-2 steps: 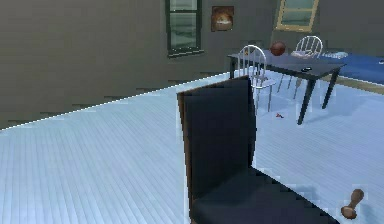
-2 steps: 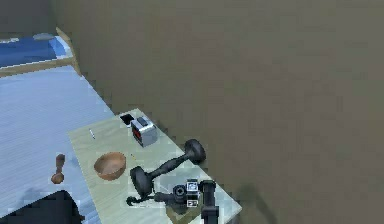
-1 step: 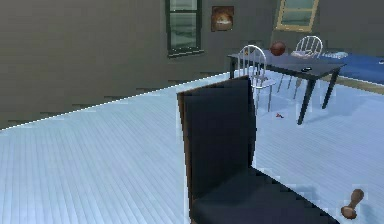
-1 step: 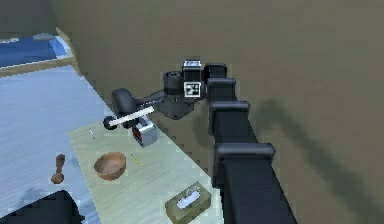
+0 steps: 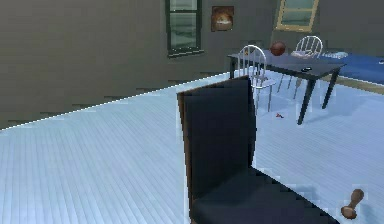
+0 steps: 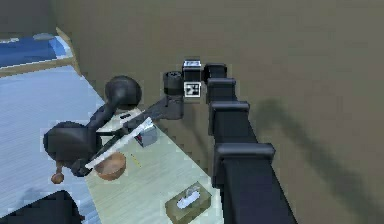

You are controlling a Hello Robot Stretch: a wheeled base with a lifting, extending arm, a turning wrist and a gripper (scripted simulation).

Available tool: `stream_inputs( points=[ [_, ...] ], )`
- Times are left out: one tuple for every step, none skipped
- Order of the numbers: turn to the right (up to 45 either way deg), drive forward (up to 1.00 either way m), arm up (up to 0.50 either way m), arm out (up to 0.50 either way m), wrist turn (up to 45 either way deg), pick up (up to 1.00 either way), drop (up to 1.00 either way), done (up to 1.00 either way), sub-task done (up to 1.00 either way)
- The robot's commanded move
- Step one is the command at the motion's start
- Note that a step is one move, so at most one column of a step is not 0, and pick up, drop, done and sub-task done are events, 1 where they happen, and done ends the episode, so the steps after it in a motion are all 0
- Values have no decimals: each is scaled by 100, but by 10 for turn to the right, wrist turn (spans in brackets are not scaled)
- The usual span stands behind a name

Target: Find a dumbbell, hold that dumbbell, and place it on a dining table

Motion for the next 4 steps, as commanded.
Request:
stream_inputs(
  points=[
    [0, 0, 0, 0, -300, 0, 0, 0, 0],
    [0, 0, 0, -26, 0, 0, 0, 0, 0],
    [-360, 0, 0, 0, 0, 0, 0, 0, 0],
    [0, 20, 0, 0, 0, 0, 0, 0, 0]
  ],
)
